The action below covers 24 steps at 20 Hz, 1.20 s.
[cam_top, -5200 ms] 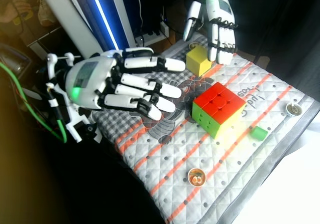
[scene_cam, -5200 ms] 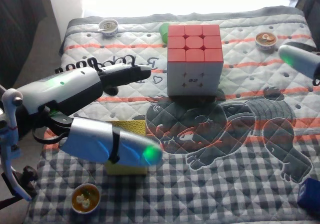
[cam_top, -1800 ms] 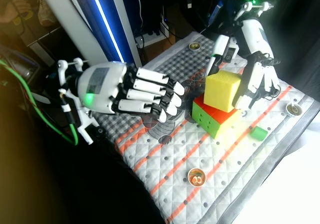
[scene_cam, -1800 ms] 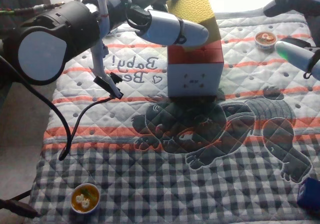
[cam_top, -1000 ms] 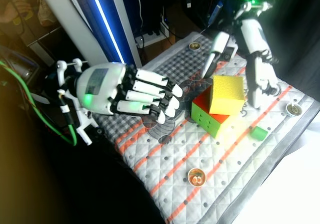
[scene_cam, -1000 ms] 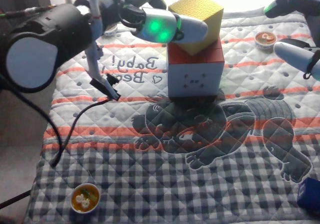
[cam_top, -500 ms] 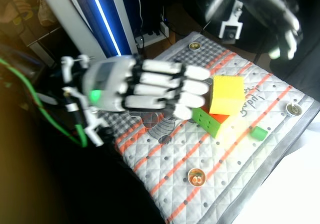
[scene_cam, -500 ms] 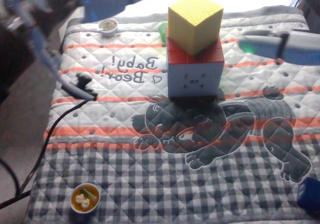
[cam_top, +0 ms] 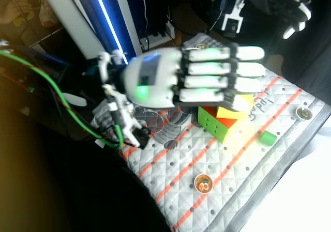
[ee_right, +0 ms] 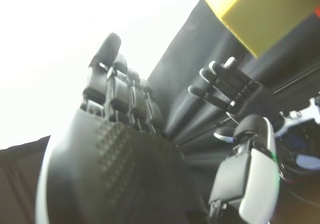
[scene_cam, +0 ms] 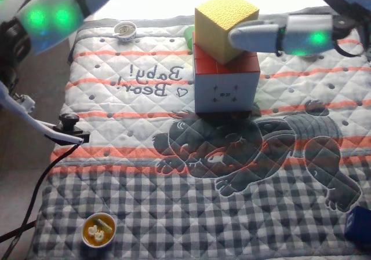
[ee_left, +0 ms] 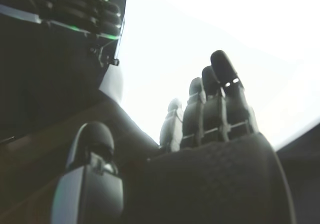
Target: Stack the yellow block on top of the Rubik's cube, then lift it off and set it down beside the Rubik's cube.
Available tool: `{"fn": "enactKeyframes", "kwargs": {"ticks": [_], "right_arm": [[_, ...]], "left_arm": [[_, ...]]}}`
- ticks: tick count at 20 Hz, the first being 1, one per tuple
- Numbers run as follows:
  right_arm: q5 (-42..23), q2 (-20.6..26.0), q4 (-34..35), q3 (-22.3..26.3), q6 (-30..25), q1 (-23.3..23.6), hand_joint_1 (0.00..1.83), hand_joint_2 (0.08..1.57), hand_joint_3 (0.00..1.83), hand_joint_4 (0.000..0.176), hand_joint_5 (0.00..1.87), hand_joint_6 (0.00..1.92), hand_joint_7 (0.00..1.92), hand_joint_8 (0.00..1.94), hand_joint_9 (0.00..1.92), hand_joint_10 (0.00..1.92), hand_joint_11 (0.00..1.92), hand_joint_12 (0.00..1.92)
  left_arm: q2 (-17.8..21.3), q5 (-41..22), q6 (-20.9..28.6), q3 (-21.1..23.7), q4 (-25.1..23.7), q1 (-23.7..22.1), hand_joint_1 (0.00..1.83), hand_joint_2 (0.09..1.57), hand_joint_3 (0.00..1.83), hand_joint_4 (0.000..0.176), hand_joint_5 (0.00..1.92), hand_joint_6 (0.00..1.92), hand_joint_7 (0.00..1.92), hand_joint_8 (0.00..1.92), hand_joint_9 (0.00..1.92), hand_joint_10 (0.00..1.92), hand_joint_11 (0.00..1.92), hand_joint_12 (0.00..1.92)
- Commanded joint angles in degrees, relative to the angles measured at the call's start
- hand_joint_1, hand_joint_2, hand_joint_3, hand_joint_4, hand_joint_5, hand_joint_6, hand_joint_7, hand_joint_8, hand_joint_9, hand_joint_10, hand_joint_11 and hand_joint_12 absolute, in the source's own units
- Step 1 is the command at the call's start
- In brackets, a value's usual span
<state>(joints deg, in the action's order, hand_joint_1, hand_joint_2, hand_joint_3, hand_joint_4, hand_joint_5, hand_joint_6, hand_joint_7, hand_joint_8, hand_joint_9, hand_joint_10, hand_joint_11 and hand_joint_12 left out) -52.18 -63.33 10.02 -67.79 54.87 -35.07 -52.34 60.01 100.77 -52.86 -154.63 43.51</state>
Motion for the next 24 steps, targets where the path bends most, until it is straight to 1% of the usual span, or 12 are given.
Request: {"fn": "enactKeyframes", "kwargs": {"ticks": [1,5,12,13,14,15,16,18,19,20,23,24], "right_arm": [[-4.8,-0.7,-0.3,-0.6,-0.3,1.5,0.31,0.78,0.00,0.000,0.09,0.00,0.11,0.00,0.09,0.06,0.00,0.83],[-0.7,-3.6,0.0,-3.1,-0.3,3.1,0.38,0.94,0.03,0.000,0.05,0.00,0.08,0.01,0.09,0.04,0.00,0.71],[4.2,-6.5,0.5,-6.3,-1.1,3.4,0.44,0.91,0.02,0.000,0.06,0.00,0.14,0.01,0.14,0.04,0.00,0.66],[4.6,-6.6,0.5,-6.4,-1.4,3.4,0.44,0.93,0.02,0.000,0.07,0.00,0.17,0.02,0.17,0.05,0.00,0.80],[4.8,-6.7,0.5,-6.5,-1.4,3.4,0.55,1.02,0.01,0.000,0.16,0.01,0.32,0.43,0.05,1.24,0.00,1.70],[5.0,-6.8,0.5,-6.6,-1.4,3.4,0.65,1.04,0.01,0.000,0.25,0.01,0.39,1.43,0.37,1.78,0.39,1.88],[5.1,-6.9,0.6,-6.7,-1.4,3.3,0.74,1.09,0.01,0.000,0.29,0.01,0.49,1.66,0.54,1.89,0.52,1.91],[5.2,-6.9,0.6,-6.7,-1.4,3.3,0.98,1.22,0.01,0.000,0.57,0.05,0.65,1.11,0.52,1.45,0.27,1.86],[5.2,-6.9,0.6,-6.7,-1.4,3.4,1.14,1.24,0.00,0.000,0.66,1.03,0.77,1.39,0.53,1.43,0.37,1.83],[5.2,-7.0,0.6,-6.7,-1.4,3.4,1.15,1.28,0.01,0.000,0.63,1.31,0.74,1.53,0.54,1.42,0.40,1.83],[5.1,-6.9,0.6,-6.8,-1.4,3.6,1.12,1.30,0.00,0.000,0.64,1.46,0.68,1.54,0.52,1.43,0.41,1.82],[5.0,-6.9,0.6,-6.8,-1.4,3.6,1.29,1.27,0.00,0.000,0.63,1.42,0.72,1.45,0.62,1.58,0.48,1.78]], "left_arm": [[0.4,8.9,1.3,-0.1,-1.6,0.1,0.20,1.20,0.00,0.147,0.00,0.00,0.19,0.02,0.02,0.51,0.00,1.28],[0.4,10.8,3.8,0.0,-0.7,1.8,0.31,1.20,0.00,0.117,0.00,0.00,0.22,0.02,0.02,0.61,0.00,1.29],[0.4,12.3,4.2,0.7,-0.7,2.6,0.56,1.28,0.01,0.086,0.00,0.00,0.24,0.01,0.00,0.72,0.00,1.15],[0.4,12.5,4.2,0.8,-0.7,2.6,0.57,1.28,0.01,0.084,0.00,0.00,0.24,0.01,0.00,0.72,0.00,1.14],[0.4,12.7,4.2,0.8,-0.7,2.7,0.59,1.30,0.01,0.079,0.00,0.00,0.26,0.02,0.00,0.77,0.00,1.18],[0.4,12.9,4.3,1.0,-0.7,2.9,0.61,1.31,0.01,0.081,0.00,0.00,0.27,0.03,0.00,0.80,0.00,1.20],[0.4,13.2,4.4,1.0,-0.7,3.0,0.60,1.32,0.01,0.073,0.00,0.00,0.26,0.02,0.00,0.78,0.00,1.20],[0.4,13.7,4.9,1.1,-0.7,3.4,0.62,1.31,0.00,0.069,0.00,0.00,0.27,0.03,0.01,0.79,0.00,1.23],[0.4,13.8,5.2,1.1,-0.7,3.6,0.61,1.30,0.00,0.068,0.00,0.00,0.28,0.03,0.03,0.76,0.00,1.23],[0.5,13.9,5.3,1.1,-0.5,3.7,0.60,1.30,0.00,0.068,0.00,0.00,0.28,0.03,0.03,0.73,0.00,1.18],[0.4,14.3,5.4,1.2,0.1,4.4,0.65,1.30,0.00,0.064,0.00,0.00,0.29,0.03,0.03,0.73,0.00,1.22],[0.4,14.4,5.4,1.2,0.3,4.5,0.63,1.31,0.00,0.072,0.00,0.00,0.29,0.04,0.05,0.74,0.00,1.23]]}}
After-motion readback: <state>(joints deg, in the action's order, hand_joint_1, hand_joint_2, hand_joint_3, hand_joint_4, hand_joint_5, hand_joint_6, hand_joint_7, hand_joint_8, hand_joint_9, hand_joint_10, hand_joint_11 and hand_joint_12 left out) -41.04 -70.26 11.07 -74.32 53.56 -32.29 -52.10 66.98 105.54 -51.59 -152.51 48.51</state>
